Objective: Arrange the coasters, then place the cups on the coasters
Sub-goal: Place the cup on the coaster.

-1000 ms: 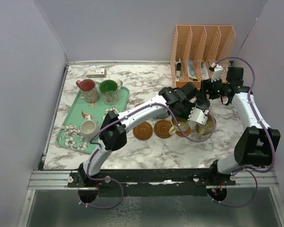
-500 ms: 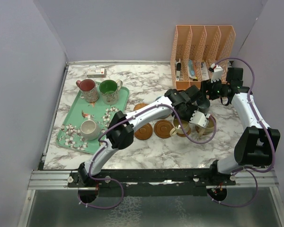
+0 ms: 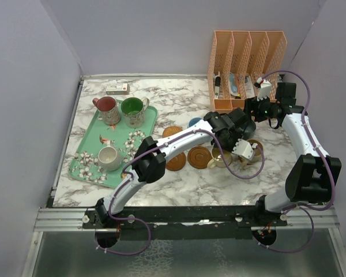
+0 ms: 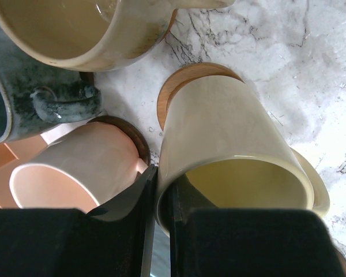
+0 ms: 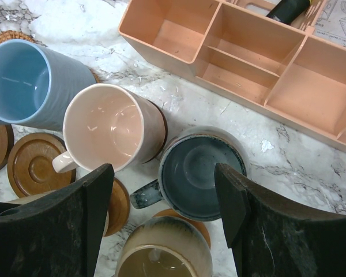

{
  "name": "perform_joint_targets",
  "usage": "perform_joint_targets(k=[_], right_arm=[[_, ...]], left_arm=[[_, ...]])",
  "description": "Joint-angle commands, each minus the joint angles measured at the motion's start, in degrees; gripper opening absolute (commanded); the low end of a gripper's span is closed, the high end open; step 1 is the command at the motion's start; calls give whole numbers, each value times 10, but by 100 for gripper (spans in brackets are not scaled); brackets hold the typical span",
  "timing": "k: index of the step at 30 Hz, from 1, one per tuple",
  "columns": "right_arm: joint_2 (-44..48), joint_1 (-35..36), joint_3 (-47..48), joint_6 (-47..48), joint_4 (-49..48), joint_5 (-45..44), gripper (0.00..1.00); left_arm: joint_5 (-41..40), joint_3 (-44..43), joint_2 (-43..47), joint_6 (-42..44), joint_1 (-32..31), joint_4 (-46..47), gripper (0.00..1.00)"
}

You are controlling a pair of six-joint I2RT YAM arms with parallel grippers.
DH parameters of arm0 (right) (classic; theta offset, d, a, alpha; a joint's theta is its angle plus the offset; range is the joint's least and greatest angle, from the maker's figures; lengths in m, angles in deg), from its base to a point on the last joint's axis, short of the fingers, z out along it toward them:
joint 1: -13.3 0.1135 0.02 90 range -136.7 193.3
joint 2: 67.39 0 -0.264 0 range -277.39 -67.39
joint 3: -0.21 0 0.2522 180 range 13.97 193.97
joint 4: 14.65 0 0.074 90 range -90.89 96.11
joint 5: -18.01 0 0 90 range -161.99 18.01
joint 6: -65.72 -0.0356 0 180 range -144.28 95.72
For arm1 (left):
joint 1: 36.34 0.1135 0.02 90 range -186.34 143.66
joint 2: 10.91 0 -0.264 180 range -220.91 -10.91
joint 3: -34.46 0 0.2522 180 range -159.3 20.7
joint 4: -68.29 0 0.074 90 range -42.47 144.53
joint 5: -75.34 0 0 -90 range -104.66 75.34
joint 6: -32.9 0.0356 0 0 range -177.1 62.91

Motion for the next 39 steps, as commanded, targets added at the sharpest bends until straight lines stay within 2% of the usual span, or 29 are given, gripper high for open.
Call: perform_joint_targets(k=[1, 13, 24, 39], right_arm=[[-7, -4, -6, 9, -16, 11, 71], [-8, -4, -6, 11, -16, 12, 71], [-9, -4, -6, 11, -15, 13, 71], [-10, -4, -6, 12, -14, 16, 71]], left_arm=[[8, -33, -4, 7, -4, -4, 0], [3, -33, -8, 7, -6, -11, 0], [8, -79, -15, 6, -7, -24, 0], [-2, -93, -35, 7, -7, -25, 0]])
